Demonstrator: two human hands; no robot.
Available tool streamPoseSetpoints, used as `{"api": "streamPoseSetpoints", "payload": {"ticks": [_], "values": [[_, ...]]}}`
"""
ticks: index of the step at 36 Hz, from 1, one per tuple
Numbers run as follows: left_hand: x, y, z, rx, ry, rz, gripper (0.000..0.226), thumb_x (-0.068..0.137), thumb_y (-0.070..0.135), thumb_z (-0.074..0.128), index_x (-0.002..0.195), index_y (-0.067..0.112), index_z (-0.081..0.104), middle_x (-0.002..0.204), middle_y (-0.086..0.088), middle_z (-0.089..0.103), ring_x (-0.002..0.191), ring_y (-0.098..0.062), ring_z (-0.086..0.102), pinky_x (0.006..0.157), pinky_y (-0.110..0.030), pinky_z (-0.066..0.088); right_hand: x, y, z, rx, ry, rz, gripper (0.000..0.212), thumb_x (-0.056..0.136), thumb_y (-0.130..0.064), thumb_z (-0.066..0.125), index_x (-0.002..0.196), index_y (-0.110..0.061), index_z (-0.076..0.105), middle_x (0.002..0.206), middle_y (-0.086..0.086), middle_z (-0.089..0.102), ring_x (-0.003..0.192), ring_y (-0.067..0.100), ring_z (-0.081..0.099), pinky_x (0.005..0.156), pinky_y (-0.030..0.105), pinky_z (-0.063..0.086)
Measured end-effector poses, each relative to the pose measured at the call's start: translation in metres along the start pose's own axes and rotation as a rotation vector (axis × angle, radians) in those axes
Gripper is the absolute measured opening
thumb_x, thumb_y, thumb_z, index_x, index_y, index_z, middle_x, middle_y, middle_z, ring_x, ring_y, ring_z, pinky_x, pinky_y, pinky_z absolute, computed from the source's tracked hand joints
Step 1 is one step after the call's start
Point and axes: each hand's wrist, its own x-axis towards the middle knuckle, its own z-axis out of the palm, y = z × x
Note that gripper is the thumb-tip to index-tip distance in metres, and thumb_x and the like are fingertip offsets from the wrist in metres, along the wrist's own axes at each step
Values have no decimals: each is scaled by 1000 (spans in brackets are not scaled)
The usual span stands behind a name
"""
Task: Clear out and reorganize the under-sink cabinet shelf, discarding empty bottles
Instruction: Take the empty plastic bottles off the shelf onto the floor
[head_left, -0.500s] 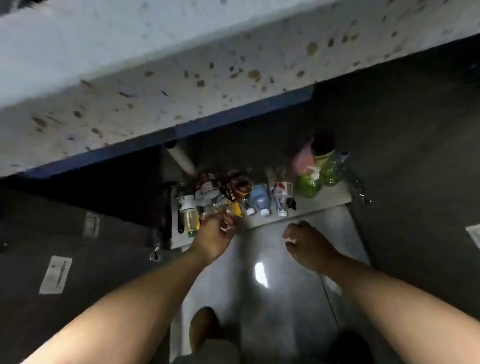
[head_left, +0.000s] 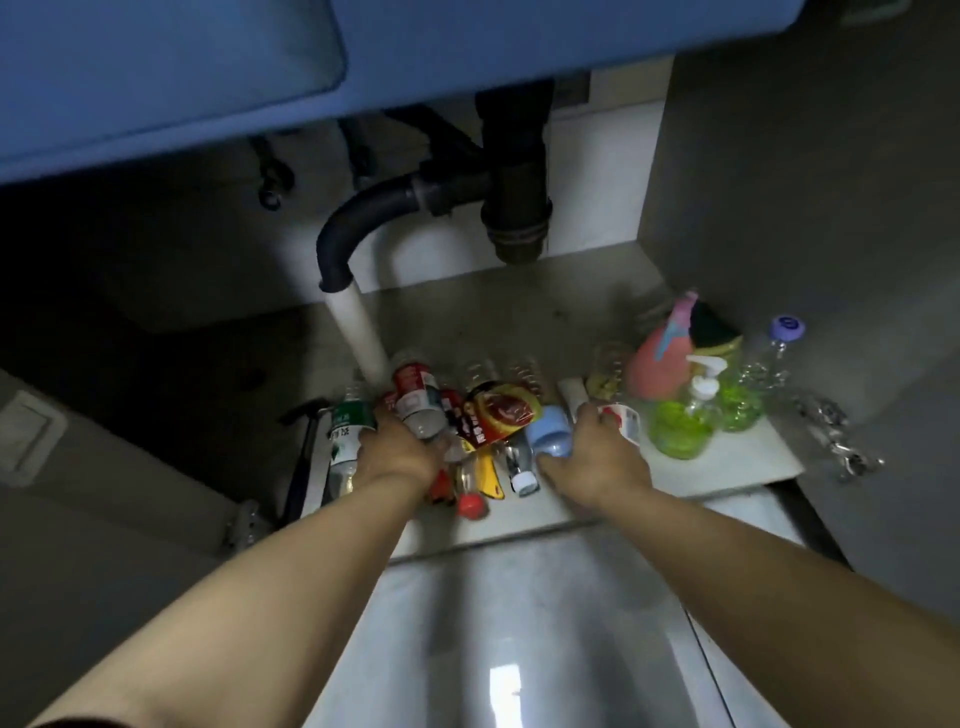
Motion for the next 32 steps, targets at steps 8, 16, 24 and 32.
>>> {"api": "streamPoseSetpoints", "payload": {"ticks": [8,16,24,32], "values": [[13,-9,0,3,-27,58,68,75,63,75,123,19,56,120,-9,66,104,-31,65,73,-28,42,0,-11,8,-76,-8,86,77,83,-55,68,140,-15,35,139,13,47,124,37,55,93,43,49],[24,-5,4,-48,-51,77,33,81,56,69,77,26,55,99,-3,66,76,-22,57,64,-23,40,10,-25,23,-145,21,130,72,89,-47,66,141,-12,30,135,15,52,121,38,56,87,42,48],[-1,-15,-9,-352,-82,24,51,79,52,77,118,22,65,111,-4,70,96,-28,66,81,-34,55,-1,-32,16,-53,83,211,64,95,-38,59,143,-5,32,141,18,45,123,40,54,92,43,47],[-69,-13,-36,-544,-272,33,27,83,23,80,104,18,64,101,-9,72,92,-29,71,85,-48,62,-46,-18,-49,0,56,154,59,91,-40,63,135,-7,44,132,18,57,116,37,60,89,37,50]]}}
